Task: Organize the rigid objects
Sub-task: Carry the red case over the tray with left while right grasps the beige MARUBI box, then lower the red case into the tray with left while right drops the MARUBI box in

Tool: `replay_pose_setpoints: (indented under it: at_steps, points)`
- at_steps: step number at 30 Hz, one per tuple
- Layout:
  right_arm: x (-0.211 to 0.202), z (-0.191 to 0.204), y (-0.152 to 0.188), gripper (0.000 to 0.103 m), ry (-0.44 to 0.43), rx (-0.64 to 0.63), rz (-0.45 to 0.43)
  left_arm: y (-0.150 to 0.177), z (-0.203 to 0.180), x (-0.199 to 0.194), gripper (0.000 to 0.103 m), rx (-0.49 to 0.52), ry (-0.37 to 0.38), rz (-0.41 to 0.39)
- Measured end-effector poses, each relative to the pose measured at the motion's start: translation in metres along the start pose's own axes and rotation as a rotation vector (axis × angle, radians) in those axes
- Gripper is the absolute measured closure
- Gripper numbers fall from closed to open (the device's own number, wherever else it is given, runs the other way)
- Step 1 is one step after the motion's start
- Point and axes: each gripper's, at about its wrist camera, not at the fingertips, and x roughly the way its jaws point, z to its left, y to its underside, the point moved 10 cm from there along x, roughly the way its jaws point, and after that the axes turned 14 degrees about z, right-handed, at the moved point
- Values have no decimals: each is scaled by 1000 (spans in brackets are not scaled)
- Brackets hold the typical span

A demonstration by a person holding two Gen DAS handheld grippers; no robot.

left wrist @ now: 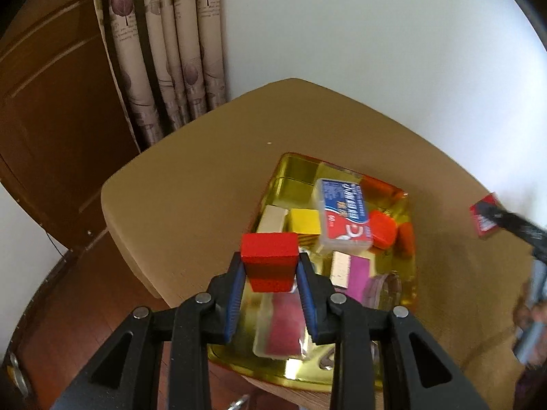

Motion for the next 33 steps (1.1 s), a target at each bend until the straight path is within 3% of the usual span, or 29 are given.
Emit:
replay_pose_setpoints:
  at_steps: [4, 9, 18, 23, 27, 33]
  points:
    - [20, 68, 3, 63, -109, -75, 58, -5, -1, 5, 72, 3, 5, -6]
    - [52, 102, 4, 63, -96, -121, 97, -8, -9, 12, 72, 35, 64, 5]
    - [83, 120, -2, 62, -30, -146, 125, 0, -14, 7, 72, 106, 106, -8]
    - [84, 117, 4, 60, -31, -149, 135, 12, -11, 4, 72, 148, 72, -5]
    - [91, 124, 7, 59, -25, -144, 140, 16, -6, 8, 63, 163, 43, -8]
    - [80, 127, 3, 32, -41, -121, 103, 17, -4, 12, 54, 147, 97, 1]
